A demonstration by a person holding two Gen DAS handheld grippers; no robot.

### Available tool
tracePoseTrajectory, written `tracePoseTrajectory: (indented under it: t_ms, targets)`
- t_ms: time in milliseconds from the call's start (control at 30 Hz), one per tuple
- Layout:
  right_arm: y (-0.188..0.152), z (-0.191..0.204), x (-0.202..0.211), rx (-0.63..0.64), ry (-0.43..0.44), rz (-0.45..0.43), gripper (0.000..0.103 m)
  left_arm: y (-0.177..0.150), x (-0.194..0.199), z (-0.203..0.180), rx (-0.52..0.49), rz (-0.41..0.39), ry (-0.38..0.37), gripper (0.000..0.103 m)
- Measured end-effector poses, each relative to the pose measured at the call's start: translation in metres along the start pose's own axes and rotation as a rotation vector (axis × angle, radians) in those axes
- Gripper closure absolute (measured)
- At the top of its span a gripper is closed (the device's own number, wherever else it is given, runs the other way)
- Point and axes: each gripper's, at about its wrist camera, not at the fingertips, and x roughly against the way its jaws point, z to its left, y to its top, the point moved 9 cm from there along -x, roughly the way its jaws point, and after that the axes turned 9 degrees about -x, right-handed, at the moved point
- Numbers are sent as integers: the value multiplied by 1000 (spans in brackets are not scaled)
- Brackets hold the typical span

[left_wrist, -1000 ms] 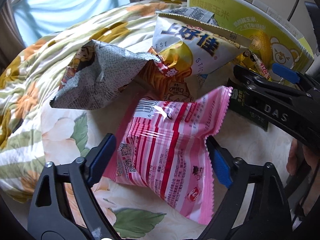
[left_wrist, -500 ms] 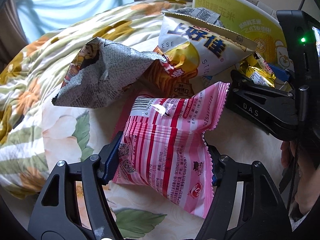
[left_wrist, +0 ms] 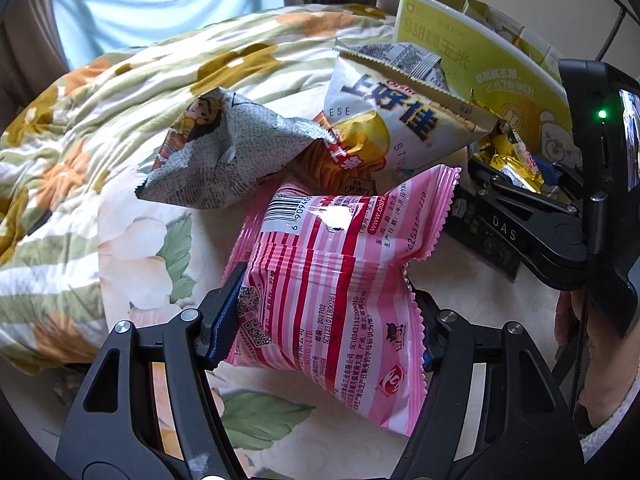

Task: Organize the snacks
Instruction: 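Carry the pink bag into the box and open the left tool while the right tool carries the gold bag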

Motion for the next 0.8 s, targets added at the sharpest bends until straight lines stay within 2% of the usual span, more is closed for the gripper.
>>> tracePoseTrajectory:
  t_ms: [233, 433, 633, 800]
  targets:
    - [4, 1, 33, -25, 93, 9, 56, -1, 28, -8, 39, -21, -6, 39]
    - [16, 0, 86, -29, 196, -22, 56, 9, 68, -17, 52, -57, -6, 39]
    - [48, -23, 139, -47, 308, -54, 56, 46, 114, -39, 51, -141, 2, 38]
    - [73, -59, 155, -58, 356, -74, 56, 89, 135, -72, 58, -209, -6, 38]
